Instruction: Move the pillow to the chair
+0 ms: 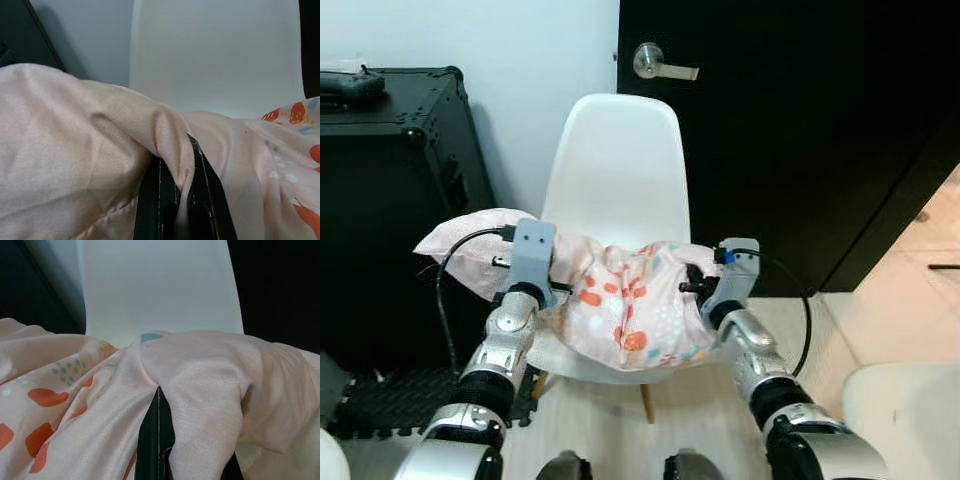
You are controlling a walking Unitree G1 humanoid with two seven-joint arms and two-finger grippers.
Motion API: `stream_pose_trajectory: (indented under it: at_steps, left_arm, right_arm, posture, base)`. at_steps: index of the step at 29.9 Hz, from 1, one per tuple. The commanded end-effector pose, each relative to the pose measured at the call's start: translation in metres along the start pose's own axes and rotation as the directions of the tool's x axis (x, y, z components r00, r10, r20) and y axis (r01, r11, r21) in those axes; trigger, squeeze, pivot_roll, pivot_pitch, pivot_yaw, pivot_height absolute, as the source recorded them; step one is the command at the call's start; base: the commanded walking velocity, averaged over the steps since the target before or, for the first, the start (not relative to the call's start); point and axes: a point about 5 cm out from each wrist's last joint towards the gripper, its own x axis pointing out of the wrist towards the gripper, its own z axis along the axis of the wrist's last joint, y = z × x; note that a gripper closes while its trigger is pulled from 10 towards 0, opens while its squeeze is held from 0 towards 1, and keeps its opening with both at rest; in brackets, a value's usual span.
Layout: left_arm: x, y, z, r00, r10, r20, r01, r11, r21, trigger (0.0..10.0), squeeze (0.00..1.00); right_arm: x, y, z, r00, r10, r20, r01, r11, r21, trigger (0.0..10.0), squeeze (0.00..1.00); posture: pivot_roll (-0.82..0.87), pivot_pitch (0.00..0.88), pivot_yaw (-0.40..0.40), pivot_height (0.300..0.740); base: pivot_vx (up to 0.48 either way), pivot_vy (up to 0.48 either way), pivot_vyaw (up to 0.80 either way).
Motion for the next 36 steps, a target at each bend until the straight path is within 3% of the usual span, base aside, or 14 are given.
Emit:
stream_pose_trajectory:
  at_steps: [1,22,26,36]
  left_arm:
    - [0.003,-0.009,0.010,0.997,-0.059,0.050,0.057,0.998,0.038,10.0,0.00]
    - [0.000,-0.007,0.006,0.998,-0.035,0.045,0.033,0.999,0.036,10.0,0.00]
    - [0.000,-0.006,0.004,0.999,-0.036,0.035,0.034,0.997,0.066,10.0,0.00]
    - [0.005,-0.010,0.010,0.997,-0.057,0.053,0.049,0.990,0.135,10.0,0.00]
  right_arm:
    - [0.004,0.010,0.008,0.998,0.051,0.039,-0.051,0.999,-0.019,10.0,0.00]
    - [0.007,0.014,0.011,0.995,0.092,0.027,-0.091,0.995,-0.043,10.0,0.00]
    - [0.007,0.015,0.010,0.994,0.105,0.028,-0.104,0.994,-0.039,10.0,0.00]
    - [0.012,0.014,0.022,0.994,0.085,0.067,-0.083,0.996,-0.024,10.0,0.00]
  posture:
    - [0.01,0.094,-0.068,0.642]
    - [0.01,0.112,-0.095,0.627]
    - [0.01,0.116,-0.106,0.607]
    - [0.01,0.115,-0.112,0.607]
  base:
    - [0.000,0.000,0.00]
    - [0.000,0.000,0.00]
    - [0.000,0.000,0.00]
    - [0.000,0.000,0.00]
